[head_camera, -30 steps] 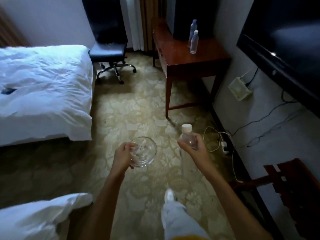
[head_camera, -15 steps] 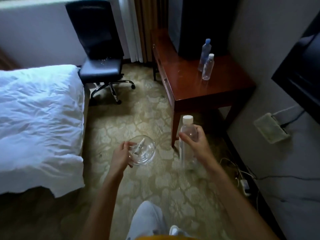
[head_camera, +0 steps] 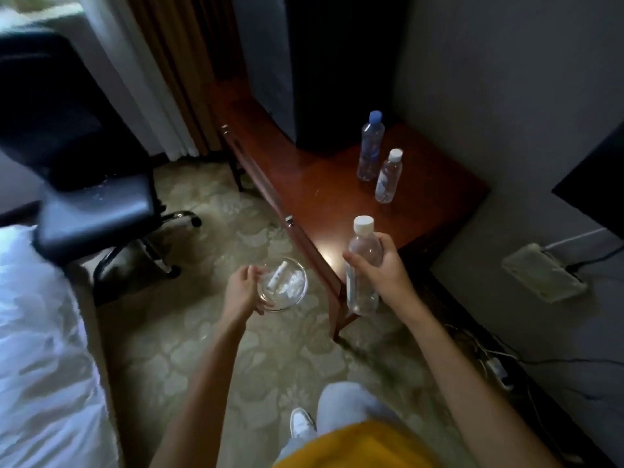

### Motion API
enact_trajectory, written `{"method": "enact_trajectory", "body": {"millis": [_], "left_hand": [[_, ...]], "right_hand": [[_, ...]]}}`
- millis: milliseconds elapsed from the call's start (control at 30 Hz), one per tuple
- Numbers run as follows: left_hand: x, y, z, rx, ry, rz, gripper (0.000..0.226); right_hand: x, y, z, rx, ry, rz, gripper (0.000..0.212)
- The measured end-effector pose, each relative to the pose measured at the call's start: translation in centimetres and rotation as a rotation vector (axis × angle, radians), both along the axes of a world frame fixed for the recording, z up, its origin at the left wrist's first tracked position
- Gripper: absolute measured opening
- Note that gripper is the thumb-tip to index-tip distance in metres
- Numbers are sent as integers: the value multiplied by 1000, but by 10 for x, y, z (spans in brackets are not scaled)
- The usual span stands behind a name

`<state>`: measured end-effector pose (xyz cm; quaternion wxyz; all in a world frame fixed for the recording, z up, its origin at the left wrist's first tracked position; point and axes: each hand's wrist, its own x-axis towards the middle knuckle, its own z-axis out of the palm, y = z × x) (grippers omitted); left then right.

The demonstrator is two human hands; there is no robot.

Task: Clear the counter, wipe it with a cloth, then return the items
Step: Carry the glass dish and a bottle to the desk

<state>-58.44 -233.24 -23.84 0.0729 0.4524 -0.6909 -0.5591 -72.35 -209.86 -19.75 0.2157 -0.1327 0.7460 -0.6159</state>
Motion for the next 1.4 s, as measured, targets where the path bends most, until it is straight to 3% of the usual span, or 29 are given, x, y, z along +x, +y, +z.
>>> {"method": "enact_trajectory", "body": {"millis": [100, 333, 500, 667, 1033, 1300, 1400], "left_hand": [[-72, -48, -5, -4, 46, -80, 31], [-214, -111, -59, -6, 14, -242, 31], [-295, -145, -74, -55, -15, -396, 32], [-363, -163, -91, -134, -22, -622, 33], [-440, -166, -167, -70, -75, -1038, 30], [-469, -186, -265, 86, -158, -1123, 35], [-474, -183, -264, 71, -167, -1129, 32]], "right_hand": [[-47, -28, -7, 9, -3, -131, 76], [-150, -89, -85, 61, -24, -315, 81], [-189, -121, -84, 158, -29, -438, 70], [-201, -128, -106, 169, -25, -635, 76], [-168, -188, -138, 268, 4, -991, 80], [-165, -203, -149, 296, -7, -1107, 82], [-167, -205, -151, 298, -3, -1117, 82]]}}
